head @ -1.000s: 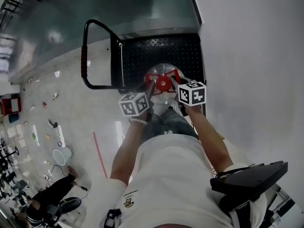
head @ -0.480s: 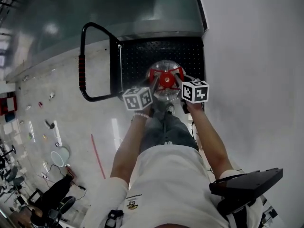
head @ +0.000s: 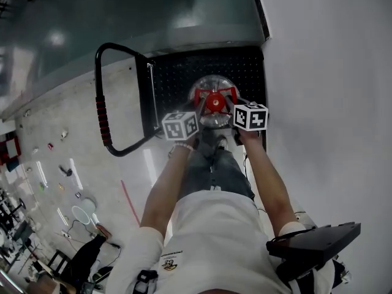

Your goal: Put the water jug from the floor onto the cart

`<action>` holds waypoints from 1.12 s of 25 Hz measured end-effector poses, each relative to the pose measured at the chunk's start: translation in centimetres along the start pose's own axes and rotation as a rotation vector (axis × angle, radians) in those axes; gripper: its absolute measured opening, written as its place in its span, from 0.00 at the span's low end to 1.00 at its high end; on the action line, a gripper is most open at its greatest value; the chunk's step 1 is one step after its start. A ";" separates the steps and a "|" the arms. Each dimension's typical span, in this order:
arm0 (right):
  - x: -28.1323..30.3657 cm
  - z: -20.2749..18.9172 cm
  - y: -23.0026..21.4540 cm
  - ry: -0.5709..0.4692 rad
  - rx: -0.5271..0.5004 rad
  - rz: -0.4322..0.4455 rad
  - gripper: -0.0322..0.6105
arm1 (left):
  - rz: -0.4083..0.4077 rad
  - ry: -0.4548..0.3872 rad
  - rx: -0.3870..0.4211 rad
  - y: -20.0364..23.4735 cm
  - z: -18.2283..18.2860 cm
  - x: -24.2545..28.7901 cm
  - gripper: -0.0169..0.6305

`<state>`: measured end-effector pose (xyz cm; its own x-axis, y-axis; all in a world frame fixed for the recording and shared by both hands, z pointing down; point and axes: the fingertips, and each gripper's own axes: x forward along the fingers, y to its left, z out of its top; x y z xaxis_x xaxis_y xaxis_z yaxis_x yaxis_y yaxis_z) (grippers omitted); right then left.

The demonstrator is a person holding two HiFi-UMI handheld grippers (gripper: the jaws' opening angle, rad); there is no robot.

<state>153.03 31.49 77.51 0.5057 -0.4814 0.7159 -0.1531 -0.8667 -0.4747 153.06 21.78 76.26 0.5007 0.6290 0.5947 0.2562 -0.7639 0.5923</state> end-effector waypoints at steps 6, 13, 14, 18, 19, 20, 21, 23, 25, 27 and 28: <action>0.4 -0.1 -1.7 0.012 0.031 -0.044 0.09 | -0.023 0.007 0.025 0.0 0.1 1.6 0.13; 4.0 -0.3 -4.3 0.020 0.053 -0.068 0.09 | -0.015 0.036 0.047 2.6 0.0 5.4 0.13; 5.3 -0.1 -4.6 0.025 0.063 -0.071 0.09 | -0.010 0.044 0.046 3.7 0.2 6.3 0.13; 10.2 1.7 -5.1 0.040 0.088 -0.093 0.09 | -0.003 0.083 0.037 8.0 2.1 9.1 0.13; 10.5 2.2 -5.3 0.034 0.086 -0.097 0.09 | -0.009 0.088 0.031 8.2 2.5 9.4 0.13; 10.2 2.6 -5.6 0.026 0.085 -0.101 0.09 | -0.015 0.088 0.026 7.8 2.7 9.5 0.13; 9.6 3.0 -5.9 0.018 0.083 -0.105 0.09 | -0.021 0.084 0.022 7.2 2.9 9.4 0.13; 9.6 3.0 -6.6 0.015 0.075 -0.117 0.09 | -0.026 0.082 0.026 7.4 2.7 9.6 0.13; 11.1 2.6 -7.0 0.023 0.073 -0.133 0.09 | -0.018 0.089 0.032 9.3 2.4 10.2 0.13; 11.9 2.2 -7.5 0.032 0.092 -0.148 0.09 | -0.014 0.100 0.031 10.2 2.1 10.6 0.13; 11.8 1.9 -7.7 0.034 0.103 -0.156 0.09 | -0.018 0.109 0.032 10.0 1.8 10.7 0.13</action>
<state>161.82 32.77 88.60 0.4875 -0.3480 0.8008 0.0139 -0.9139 -0.4056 162.50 20.58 87.57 0.4031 0.6534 0.6408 0.2919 -0.7554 0.5866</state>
